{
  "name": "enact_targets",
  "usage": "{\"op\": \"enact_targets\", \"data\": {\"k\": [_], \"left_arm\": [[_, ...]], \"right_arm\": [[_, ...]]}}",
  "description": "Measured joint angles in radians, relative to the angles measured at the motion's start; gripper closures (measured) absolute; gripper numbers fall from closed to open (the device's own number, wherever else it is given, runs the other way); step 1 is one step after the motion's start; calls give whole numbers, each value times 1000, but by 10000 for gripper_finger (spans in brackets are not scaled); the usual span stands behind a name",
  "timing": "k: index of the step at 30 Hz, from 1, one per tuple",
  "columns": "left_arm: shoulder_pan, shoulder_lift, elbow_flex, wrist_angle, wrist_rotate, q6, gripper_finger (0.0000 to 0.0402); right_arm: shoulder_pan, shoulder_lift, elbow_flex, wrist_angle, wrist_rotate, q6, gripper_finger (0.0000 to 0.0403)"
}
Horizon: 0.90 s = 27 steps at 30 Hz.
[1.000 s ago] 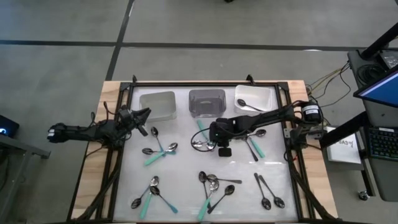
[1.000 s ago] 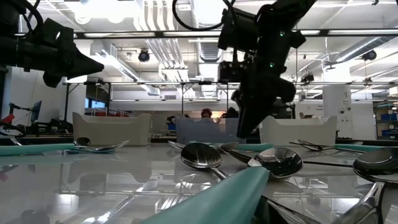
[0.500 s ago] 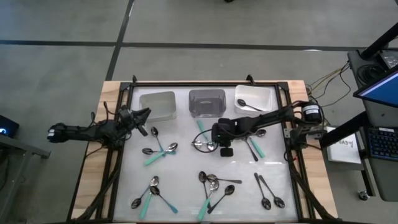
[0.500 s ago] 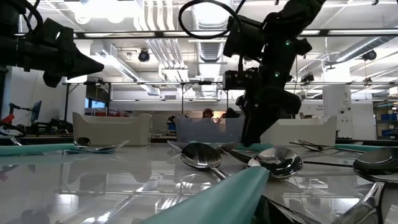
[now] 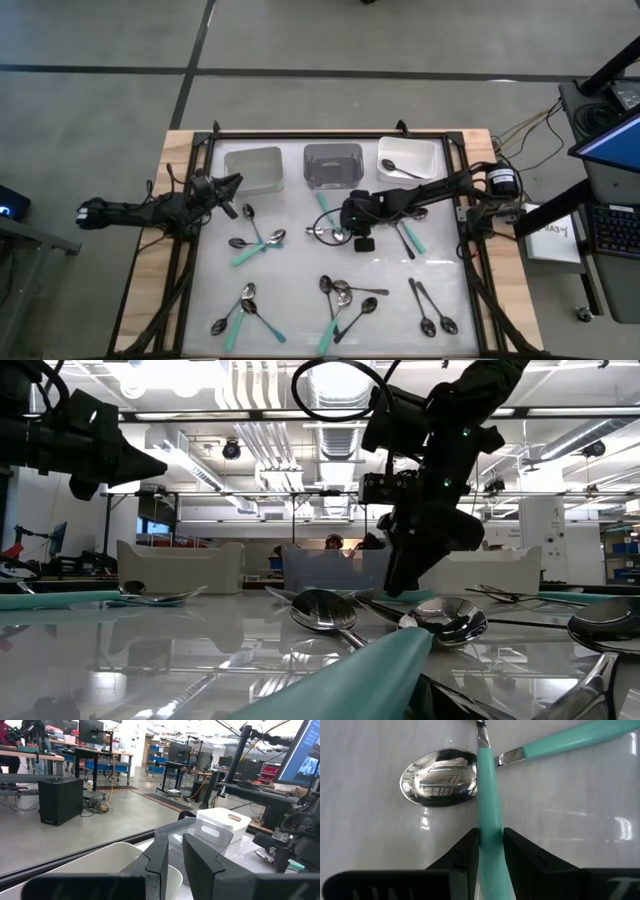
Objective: Sort silverware by color (type)
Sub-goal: Put the green spoon into the black bin
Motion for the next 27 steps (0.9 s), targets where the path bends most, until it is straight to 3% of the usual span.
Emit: {"op": "enact_targets", "data": {"k": [10,20,27], "left_arm": [[0,0,0,0,0,0,361],[0,0,0,0,0,0,361],[0,0,0,0,0,0,361]], "right_arm": [[-4,3,-3,-17,1,19,305],[-4,3,-2,-16,2,34,344],[-4,1,3,-18,-24,29,344]]}}
